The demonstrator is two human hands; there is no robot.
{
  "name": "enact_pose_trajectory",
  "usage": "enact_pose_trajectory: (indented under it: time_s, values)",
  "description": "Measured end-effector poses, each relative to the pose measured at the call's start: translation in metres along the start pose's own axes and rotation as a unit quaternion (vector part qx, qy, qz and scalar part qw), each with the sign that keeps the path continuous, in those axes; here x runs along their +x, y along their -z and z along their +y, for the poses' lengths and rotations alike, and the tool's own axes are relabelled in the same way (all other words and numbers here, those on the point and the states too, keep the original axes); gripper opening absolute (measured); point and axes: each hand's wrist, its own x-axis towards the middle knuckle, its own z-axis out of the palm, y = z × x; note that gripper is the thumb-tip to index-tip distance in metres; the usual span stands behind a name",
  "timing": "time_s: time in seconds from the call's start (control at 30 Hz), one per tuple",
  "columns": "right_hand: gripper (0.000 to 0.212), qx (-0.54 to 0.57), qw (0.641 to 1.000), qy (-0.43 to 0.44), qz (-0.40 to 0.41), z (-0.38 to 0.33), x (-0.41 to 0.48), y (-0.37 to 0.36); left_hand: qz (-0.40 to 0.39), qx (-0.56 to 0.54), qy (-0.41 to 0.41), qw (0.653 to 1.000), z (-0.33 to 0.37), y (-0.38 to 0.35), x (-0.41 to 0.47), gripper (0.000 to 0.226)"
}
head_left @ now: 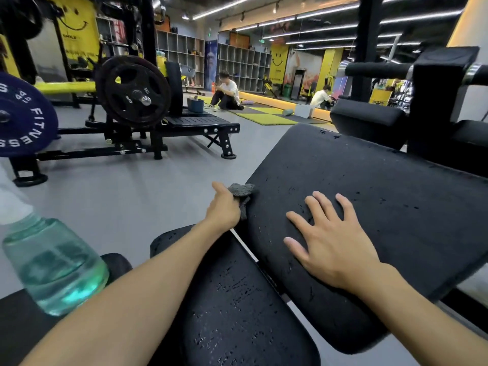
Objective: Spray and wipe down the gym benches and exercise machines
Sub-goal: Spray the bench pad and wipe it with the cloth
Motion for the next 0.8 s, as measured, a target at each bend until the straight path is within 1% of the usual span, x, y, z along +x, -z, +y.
enact_pose_trajectory:
  time_s: [0.07,0.13,0.17,0.23,0.3,0.33,0.43,0.5,0.6,0.63,0.7,0.8]
  values:
    - [0.057,-0.002,1.0,-0.006,-0.006,-0.001,0.002,0.004,0.03,-0.066,-0.001,0.997,-0.003,-0.001,-0.012,0.035]
    - [0.055,0.004,1.0,-0.019,0.005,-0.01,0.009,0.015,0.057,-0.112,-0.01,0.992,-0.003,0.003,-0.021,0.032]
    - [0.055,0.025,0.999,-0.019,0.009,-0.018,0.016,0.02,0.055,-0.134,-0.011,0.989,0.001,0.005,-0.026,0.029]
    - [0.064,0.084,0.996,0.024,-0.001,-0.041,0.037,0.024,0.038,-0.177,-0.026,0.983,0.002,0.007,-0.028,0.034]
    - [0.073,0.125,0.989,0.073,-0.017,-0.065,0.064,0.021,0.012,-0.186,-0.031,0.982,0.0,0.008,-0.027,0.037]
    - [0.073,0.129,0.988,0.084,-0.028,-0.074,0.077,0.015,-0.001,-0.191,-0.029,0.981,-0.003,0.007,-0.024,0.038]
    - [0.065,0.092,0.989,0.106,-0.047,-0.087,0.103,-0.006,-0.015,-0.202,-0.009,0.979,-0.006,0.009,-0.023,0.029]
    - [0.059,0.069,0.99,0.111,-0.049,-0.088,0.112,-0.017,-0.01,-0.208,-0.017,0.978,-0.007,0.009,-0.023,0.024]
    - [0.05,0.007,0.994,0.108,-0.02,-0.088,0.112,-0.028,0.015,-0.229,-0.007,0.973,-0.012,0.008,-0.02,0.029]
    - [0.051,-0.013,0.994,0.106,-0.004,-0.089,0.108,-0.03,0.016,-0.245,0.004,0.969,-0.015,0.008,-0.017,0.03]
    - [0.059,-0.035,0.992,0.119,0.019,-0.091,0.099,-0.033,0.021,-0.255,0.017,0.967,-0.019,0.008,-0.01,0.027]
    - [0.07,-0.048,0.984,0.166,0.034,-0.079,0.101,-0.036,0.023,-0.248,0.013,0.969,-0.023,0.006,-0.009,0.027]
